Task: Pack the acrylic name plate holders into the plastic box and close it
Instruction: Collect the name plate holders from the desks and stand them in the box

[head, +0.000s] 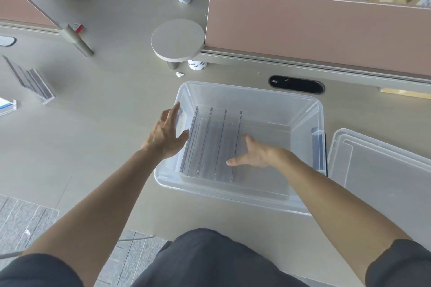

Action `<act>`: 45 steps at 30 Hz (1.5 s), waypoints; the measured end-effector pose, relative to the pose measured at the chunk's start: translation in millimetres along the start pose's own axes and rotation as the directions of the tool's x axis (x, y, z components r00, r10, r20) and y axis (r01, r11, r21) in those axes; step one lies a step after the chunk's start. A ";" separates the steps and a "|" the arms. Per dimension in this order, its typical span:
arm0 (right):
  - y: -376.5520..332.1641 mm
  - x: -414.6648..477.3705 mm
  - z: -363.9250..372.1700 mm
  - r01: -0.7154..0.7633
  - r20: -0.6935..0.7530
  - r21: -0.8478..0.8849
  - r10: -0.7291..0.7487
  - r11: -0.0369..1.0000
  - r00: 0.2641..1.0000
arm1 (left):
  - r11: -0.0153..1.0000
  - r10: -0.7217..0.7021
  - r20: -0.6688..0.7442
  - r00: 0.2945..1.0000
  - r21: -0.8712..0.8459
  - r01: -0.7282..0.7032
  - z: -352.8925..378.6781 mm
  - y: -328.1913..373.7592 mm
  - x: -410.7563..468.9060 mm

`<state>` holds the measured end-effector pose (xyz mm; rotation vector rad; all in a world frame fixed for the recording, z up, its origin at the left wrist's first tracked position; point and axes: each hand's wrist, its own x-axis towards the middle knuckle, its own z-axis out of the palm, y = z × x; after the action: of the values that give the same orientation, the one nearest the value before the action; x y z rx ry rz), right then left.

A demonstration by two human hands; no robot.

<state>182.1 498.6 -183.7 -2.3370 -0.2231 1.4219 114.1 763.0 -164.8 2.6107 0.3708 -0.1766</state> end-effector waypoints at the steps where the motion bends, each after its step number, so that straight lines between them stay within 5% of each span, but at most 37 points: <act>1: -4.4 -9.1 -7.7 0.020 -0.057 -0.115 -0.026 0.993 0.998 | 1.000 0.009 -0.001 1.000 0.009 -0.009 -2.0 0.0 -0.9; 9: -86.2 -82.5 -32.4 0.301 -0.204 -0.296 -0.368 0.907 0.907 | 0.988 -0.143 -0.240 0.960 -0.085 0.126 -30.6 -32.7 -24.0; 18: -274.4 -93.4 82.4 0.472 -0.177 -0.552 -0.650 0.687 0.739 | 0.926 -0.341 -0.268 0.901 -0.261 0.273 -107.5 -180.3 -133.9; 22: -342.3 -92.1 124.2 0.462 -0.103 -0.654 -0.676 0.599 0.730 | 0.908 -0.349 -0.222 0.910 -0.320 0.270 -129.6 -233.4 -174.7; 32: -496.2 -70.9 219.0 0.381 0.069 -0.865 -0.676 0.326 0.733 | 0.779 -0.538 -0.241 0.808 -0.508 0.368 -182.3 -376.4 -264.8; 45: -591.9 27.6 207.7 0.460 0.043 -0.807 -0.739 0.371 0.672 | 0.650 -0.729 -0.244 0.640 -0.540 0.534 -243.0 -463.5 -188.3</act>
<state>52.3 1097.7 -47.9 -2.5460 -1.7328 0.5228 -187.4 1228.9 -128.4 1.9381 1.3685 0.2573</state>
